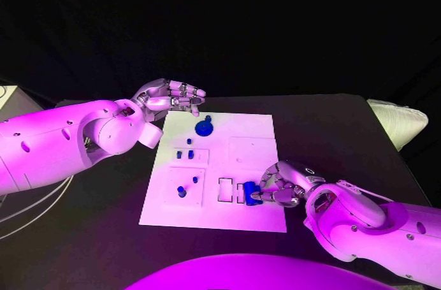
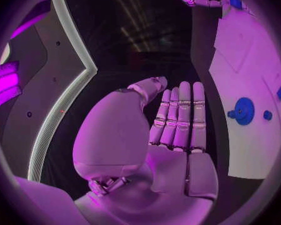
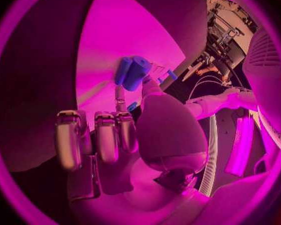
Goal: Assemble the parts on the task board
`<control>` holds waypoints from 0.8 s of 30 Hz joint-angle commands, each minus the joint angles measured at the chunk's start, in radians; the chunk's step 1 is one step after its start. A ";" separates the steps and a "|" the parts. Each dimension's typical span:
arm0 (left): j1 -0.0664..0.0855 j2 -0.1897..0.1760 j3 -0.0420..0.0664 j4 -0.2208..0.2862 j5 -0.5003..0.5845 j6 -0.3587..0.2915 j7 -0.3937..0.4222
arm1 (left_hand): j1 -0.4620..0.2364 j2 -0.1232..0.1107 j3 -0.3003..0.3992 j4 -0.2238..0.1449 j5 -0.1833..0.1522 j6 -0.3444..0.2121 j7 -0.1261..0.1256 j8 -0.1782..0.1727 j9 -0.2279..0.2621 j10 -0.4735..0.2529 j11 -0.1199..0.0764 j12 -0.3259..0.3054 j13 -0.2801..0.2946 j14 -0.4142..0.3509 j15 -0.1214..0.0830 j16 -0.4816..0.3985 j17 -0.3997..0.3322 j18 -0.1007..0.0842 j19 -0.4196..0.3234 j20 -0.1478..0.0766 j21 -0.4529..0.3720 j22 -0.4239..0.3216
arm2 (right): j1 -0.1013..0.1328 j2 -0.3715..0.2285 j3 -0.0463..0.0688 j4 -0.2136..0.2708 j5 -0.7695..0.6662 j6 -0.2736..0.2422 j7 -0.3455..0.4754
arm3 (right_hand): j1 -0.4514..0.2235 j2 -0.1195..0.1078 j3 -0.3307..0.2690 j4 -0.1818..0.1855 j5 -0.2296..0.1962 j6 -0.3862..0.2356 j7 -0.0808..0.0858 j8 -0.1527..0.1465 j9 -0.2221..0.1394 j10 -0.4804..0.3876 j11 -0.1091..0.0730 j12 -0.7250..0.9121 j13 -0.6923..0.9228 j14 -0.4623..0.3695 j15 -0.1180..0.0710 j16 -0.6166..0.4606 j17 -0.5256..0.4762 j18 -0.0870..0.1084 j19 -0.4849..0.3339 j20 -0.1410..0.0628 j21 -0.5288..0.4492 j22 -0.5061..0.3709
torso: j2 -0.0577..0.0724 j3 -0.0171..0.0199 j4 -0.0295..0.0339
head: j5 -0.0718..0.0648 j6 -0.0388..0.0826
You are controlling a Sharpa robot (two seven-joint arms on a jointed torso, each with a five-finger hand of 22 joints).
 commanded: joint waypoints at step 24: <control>0.000 -0.001 0.001 0.001 0.006 0.018 0.001 | -0.004 0.006 -0.001 0.007 0.002 0.001 0.004 -0.003 0.000 -0.001 0.003 -0.004 0.001 -0.009 0.001 0.003 -0.001 0.012 0.000 0.007 -0.008 -0.004 | -0.001 0.041 0.000 -0.019 -0.083 0.049 -0.009 | -0.037 -0.010 -0.041 0.002 0.011 0.011 0.000 -0.002 -0.001 0.069 0.003 -0.009 0.210 0.096 0.001 0.003 0.238 -0.006 0.084 -0.001 -0.011 0.242 | 0.004 -0.0014 0.0021 | 0.003 -0.001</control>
